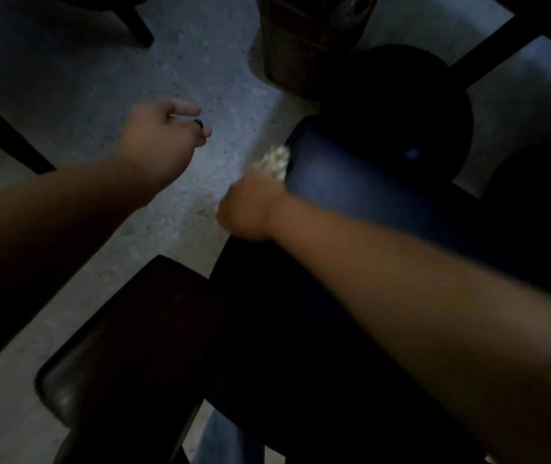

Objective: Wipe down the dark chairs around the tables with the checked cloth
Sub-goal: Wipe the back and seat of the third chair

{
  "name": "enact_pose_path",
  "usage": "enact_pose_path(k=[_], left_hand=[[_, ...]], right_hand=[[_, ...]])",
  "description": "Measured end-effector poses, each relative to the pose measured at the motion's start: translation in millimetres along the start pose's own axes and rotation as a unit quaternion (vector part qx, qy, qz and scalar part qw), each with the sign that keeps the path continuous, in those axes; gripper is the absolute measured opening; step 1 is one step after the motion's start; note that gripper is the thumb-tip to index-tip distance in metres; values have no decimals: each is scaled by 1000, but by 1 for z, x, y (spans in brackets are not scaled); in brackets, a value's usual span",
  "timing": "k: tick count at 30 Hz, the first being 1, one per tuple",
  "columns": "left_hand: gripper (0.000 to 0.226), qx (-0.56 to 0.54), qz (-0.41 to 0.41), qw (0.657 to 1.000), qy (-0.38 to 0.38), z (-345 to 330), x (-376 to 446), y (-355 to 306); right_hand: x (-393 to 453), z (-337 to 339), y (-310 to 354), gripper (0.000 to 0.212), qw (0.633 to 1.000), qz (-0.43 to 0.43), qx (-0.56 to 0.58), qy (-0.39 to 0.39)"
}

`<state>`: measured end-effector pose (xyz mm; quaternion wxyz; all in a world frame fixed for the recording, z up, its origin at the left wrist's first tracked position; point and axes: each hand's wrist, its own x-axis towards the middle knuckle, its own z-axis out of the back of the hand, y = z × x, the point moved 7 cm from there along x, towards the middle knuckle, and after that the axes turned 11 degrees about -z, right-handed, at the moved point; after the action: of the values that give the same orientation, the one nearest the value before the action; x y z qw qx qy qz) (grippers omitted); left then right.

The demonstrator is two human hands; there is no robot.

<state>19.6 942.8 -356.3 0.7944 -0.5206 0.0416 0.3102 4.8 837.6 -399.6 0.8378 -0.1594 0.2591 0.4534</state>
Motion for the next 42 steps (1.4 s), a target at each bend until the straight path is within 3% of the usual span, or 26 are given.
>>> enact_pose_path(k=[4,7,9,12,15,18,21,24,27,30,32,33,35,37,38,40,42], left_hand=[[19,-3,0,1000,16,4,8,-7],[19,-4,3,999,35,-1,9,-9],[20,-2,11,999,32,-5,7,-8],[29,1,28,999,44,-12,1,-5],[33,-2,48,996,79,-20,-5,-3],[31,66,42,988,131,-35,-7,-1],[58,152,49,956,248,-64,-20,1],[84,237,27,905,353,-96,-33,-7],[59,255,-6,889,381,-119,-30,-20],[71,332,-49,879,339,-117,-15,-28],[83,322,-76,893,305,-112,-6,-34],[86,296,-82,906,293,-110,-4,-38],[85,222,-88,928,287,-110,-6,-50],[77,132,-89,939,305,-117,-16,-69],[73,89,-82,940,320,-121,-23,-79],[58,13,-62,932,358,-131,-40,-100],[39,-27,-50,924,378,-140,-53,-117]], right_hand=[[-27,-35,82,37,987,145,4,69],[-30,-33,79,35,982,178,-2,58],[-20,-27,50,38,990,129,-36,50],[5,-1,-30,38,998,-35,-51,34],[15,14,-123,49,972,-208,103,50],[17,-2,-172,60,902,-321,289,19],[15,-17,-174,62,864,-355,356,-6],[4,-23,-167,69,859,-387,332,42],[-6,-23,-172,51,854,-387,348,1],[-20,-26,-180,37,839,-333,420,-90],[-36,-29,-184,29,782,-310,522,-141],[-49,-29,-186,25,725,-309,593,-164],[-80,-30,-186,18,541,-309,764,-171],[-103,-25,-173,22,346,-240,901,-102],[-114,-22,-167,29,272,-196,940,-68],[-137,-14,-160,44,194,-127,972,-39],[-156,-18,-160,56,191,-114,974,-41]])
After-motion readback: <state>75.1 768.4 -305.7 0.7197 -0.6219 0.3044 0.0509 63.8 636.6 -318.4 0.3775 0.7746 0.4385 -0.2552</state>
